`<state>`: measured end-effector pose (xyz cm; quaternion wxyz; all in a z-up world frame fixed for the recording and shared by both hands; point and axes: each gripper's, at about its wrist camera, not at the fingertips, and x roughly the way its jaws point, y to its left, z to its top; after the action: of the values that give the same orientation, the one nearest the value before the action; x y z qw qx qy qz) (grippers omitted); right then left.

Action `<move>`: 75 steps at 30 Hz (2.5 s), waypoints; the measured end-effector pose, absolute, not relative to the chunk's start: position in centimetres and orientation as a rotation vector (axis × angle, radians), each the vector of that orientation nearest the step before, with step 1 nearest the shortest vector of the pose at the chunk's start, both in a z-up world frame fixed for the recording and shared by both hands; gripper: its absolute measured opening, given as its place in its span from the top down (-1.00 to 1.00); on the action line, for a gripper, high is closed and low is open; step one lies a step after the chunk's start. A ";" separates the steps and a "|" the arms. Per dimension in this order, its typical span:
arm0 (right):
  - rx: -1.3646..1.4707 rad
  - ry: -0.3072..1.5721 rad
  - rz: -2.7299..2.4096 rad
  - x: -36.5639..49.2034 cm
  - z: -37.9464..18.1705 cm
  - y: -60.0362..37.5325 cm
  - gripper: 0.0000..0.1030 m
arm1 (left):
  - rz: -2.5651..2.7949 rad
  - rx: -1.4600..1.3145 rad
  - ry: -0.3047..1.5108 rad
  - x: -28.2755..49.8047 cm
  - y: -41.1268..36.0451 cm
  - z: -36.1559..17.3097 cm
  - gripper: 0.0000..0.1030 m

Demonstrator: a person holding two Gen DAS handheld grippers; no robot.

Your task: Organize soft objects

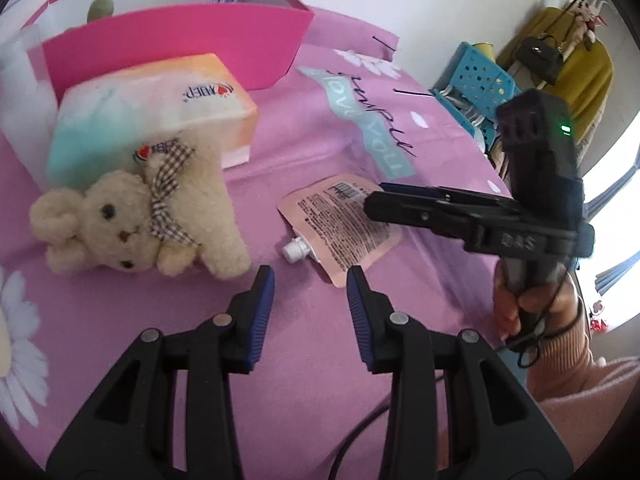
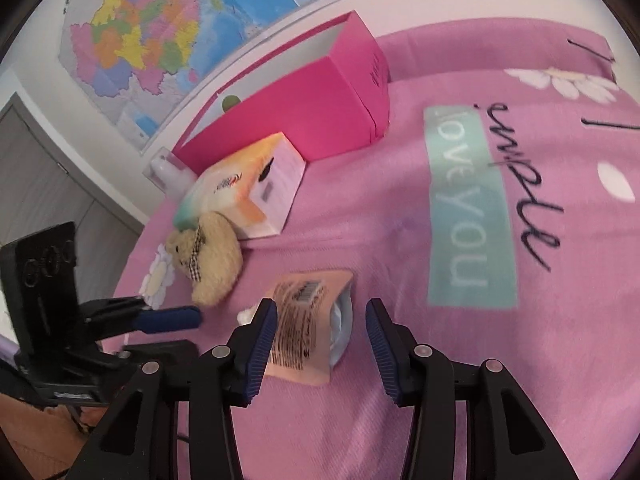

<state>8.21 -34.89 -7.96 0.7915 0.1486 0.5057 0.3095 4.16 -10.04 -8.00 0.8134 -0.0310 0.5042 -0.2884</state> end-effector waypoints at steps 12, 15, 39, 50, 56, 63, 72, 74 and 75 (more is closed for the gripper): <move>0.314 1.082 0.716 7.7 -8.1 -33.4 0.28 | -0.602 -0.075 1.099 5.0 -11.5 -8.9 0.25; 0.307 1.077 0.706 7.5 -8.0 -33.2 0.28 | -0.595 -0.078 1.095 5.0 -11.4 -8.6 0.25; 0.252 0.869 0.775 10.4 0.3 -31.3 0.28 | -0.513 -0.070 0.849 7.6 -8.7 -0.1 0.25; 0.259 0.805 0.790 16.0 2.8 -29.1 0.28 | -0.456 -0.073 0.804 13.5 -7.3 2.5 0.25; 0.277 0.815 0.780 19.6 2.8 -27.9 0.28 | -0.424 -0.079 0.808 16.8 -6.8 2.9 0.25; 0.304 0.839 0.769 23.4 2.2 -26.5 0.28 | -0.375 -0.068 0.831 20.0 -6.6 2.5 0.25; 0.337 0.906 0.733 27.6 -0.2 -25.1 0.26 | -0.318 -0.086 0.908 23.3 -6.2 0.4 0.25; 0.352 0.919 0.722 28.1 -0.7 -25.0 0.23 | -0.315 -0.093 0.908 23.3 -6.0 0.2 0.25; 0.354 0.921 0.722 28.1 -0.8 -25.0 0.23 | -0.318 -0.092 0.901 23.0 -6.0 0.2 0.25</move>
<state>28.06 -25.01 -0.84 0.8190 0.1660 0.4321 0.3391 23.03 -5.97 0.24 0.8870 -0.0443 0.4335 -0.1529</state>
